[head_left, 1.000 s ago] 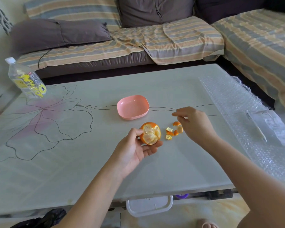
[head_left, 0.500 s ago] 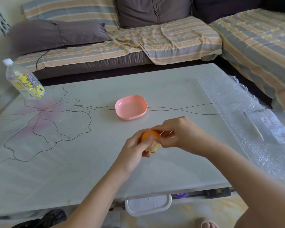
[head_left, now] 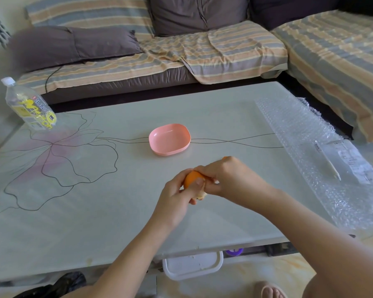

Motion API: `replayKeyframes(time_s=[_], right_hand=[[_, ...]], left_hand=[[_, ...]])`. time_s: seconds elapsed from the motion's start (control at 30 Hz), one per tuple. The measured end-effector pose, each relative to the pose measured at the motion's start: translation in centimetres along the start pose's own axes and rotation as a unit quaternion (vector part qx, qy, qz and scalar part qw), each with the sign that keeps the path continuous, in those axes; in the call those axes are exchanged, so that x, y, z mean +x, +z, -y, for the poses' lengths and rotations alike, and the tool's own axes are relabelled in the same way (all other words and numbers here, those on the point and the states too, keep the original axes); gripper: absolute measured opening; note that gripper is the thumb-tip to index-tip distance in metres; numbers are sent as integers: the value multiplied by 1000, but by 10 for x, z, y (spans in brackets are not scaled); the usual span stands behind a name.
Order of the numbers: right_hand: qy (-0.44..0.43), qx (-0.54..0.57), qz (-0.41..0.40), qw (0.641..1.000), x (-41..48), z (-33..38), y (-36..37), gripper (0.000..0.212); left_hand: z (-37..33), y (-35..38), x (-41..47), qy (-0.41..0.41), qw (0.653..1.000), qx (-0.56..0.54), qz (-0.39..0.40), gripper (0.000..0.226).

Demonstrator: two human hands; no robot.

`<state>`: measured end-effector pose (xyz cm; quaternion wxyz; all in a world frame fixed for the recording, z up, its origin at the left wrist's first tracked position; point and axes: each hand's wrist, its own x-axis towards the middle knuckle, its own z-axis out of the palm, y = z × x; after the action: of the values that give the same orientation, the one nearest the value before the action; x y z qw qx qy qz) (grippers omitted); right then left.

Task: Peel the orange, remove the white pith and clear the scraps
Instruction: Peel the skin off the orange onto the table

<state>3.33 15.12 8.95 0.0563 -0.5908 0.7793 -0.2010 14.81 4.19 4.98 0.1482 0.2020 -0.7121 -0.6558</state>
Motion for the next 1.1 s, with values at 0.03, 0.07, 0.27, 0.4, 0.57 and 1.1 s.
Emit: replayKeyframes(time_s=[0.03, 0.07, 0.27, 0.4, 0.57, 1.1], right_hand=[[-8, 5, -8, 1000, -1, -1, 0, 13], [-14, 12, -20, 1000, -1, -3, 0, 15], [51, 193, -47, 979, -6, -13, -10, 29], [86, 291, -45, 952, -7, -8, -10, 29], [88, 324, -40, 941, -6, -12, -13, 20], [103, 111, -133, 980, -3, 8, -4, 14]], left_hand=[[0, 0, 0, 0, 1000, 0, 5, 25], [-1, -1, -1, 0, 1000, 1, 10, 27], [-6, -11, 0, -2, 1000, -15, 26, 41], [-9, -14, 3, -9, 998, -46, 29, 43], [-10, -15, 1, -2, 998, -39, 51, 39], [-12, -8, 1, -15, 997, -65, 32, 40]])
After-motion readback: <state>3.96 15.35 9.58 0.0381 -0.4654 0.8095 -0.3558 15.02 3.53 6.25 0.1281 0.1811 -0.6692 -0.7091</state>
